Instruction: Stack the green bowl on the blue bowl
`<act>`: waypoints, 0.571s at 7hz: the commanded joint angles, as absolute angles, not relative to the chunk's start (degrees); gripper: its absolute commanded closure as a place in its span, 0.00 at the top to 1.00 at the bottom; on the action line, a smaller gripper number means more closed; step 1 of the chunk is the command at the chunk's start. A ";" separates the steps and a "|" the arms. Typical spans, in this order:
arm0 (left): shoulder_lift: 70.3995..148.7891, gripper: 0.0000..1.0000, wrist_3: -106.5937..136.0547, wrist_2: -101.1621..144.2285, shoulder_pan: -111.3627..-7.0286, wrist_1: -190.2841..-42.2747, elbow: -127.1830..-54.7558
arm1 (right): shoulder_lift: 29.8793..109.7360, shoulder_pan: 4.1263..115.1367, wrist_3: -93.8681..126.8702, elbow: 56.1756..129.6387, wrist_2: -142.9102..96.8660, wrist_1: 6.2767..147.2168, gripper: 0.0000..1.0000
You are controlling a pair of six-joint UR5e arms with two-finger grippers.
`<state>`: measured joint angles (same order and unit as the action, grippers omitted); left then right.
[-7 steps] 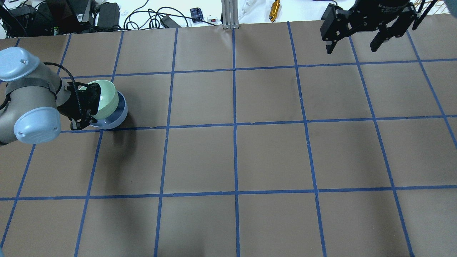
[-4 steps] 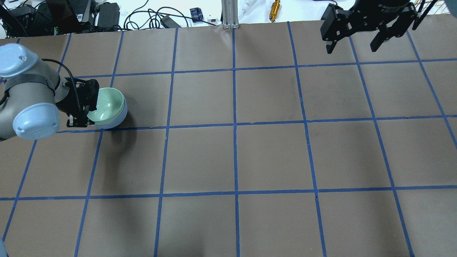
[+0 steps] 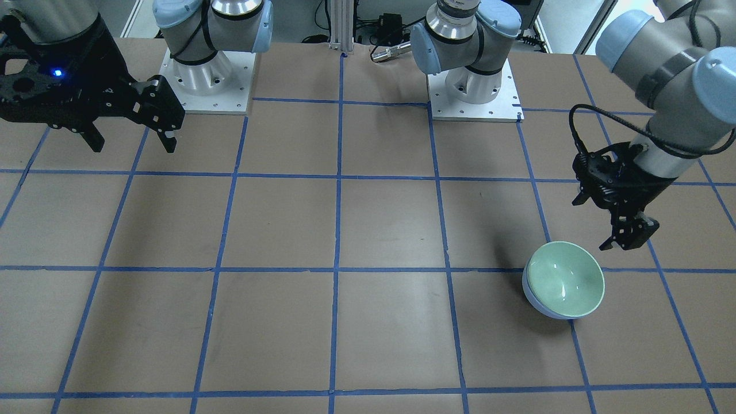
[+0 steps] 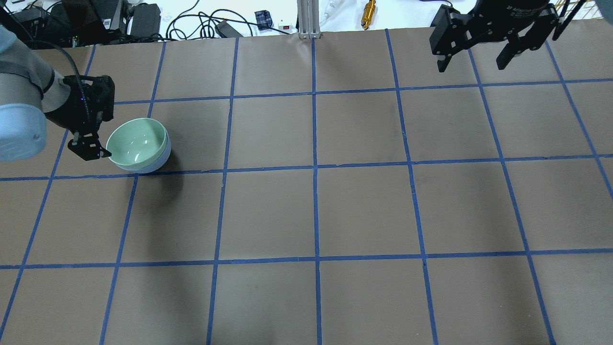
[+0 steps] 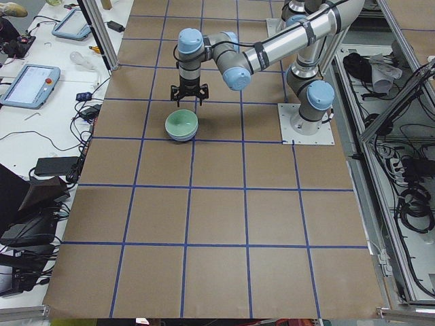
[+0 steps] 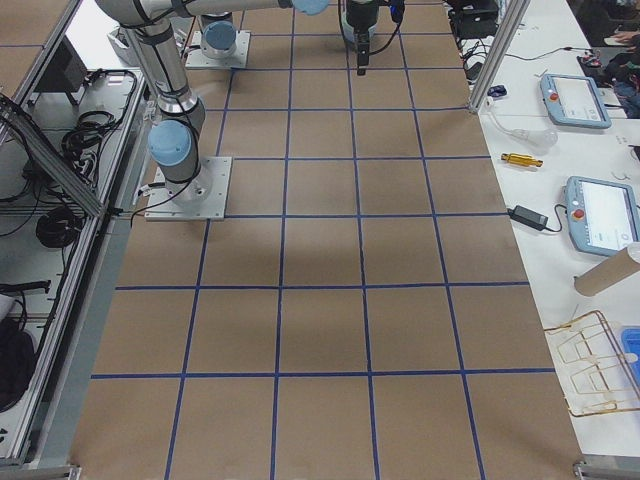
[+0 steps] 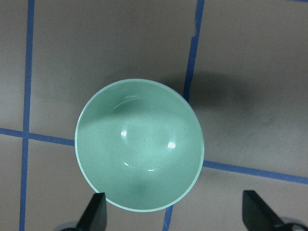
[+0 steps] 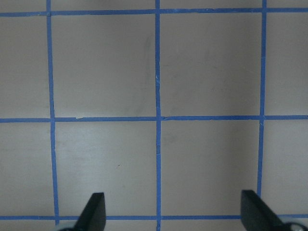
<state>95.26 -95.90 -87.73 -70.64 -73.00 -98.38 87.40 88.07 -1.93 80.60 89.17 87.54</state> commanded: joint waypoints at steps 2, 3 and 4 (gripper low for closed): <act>92.02 1.00 -71.64 -87.54 -79.43 -94.17 -85.37 | 87.36 88.07 -1.93 80.60 89.21 87.54 1.00; 91.76 1.00 -61.36 -87.54 -81.98 -94.39 -85.08 | 87.45 88.07 -1.93 80.60 89.21 87.54 1.00; 91.93 1.00 -49.08 -87.54 -84.35 -93.87 -84.82 | 87.45 88.07 -1.93 80.60 89.21 87.54 1.00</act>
